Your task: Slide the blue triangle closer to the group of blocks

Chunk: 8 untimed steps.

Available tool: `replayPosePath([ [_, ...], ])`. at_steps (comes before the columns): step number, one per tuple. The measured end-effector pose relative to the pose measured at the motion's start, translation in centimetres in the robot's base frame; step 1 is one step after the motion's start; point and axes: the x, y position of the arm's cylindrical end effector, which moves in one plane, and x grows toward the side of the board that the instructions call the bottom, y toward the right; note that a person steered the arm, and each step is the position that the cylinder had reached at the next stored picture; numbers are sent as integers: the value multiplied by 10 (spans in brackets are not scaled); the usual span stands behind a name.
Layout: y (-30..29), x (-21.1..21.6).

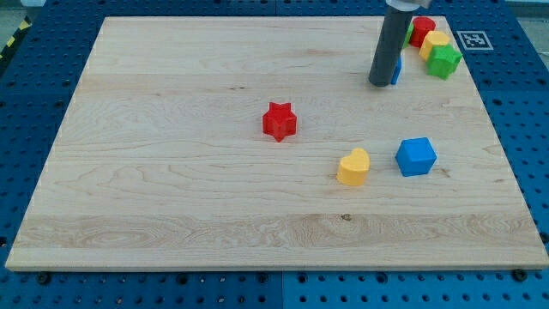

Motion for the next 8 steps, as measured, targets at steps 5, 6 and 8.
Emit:
replayPosePath([
  [5,7,-80],
  [6,6,-56],
  [8,6,15],
])
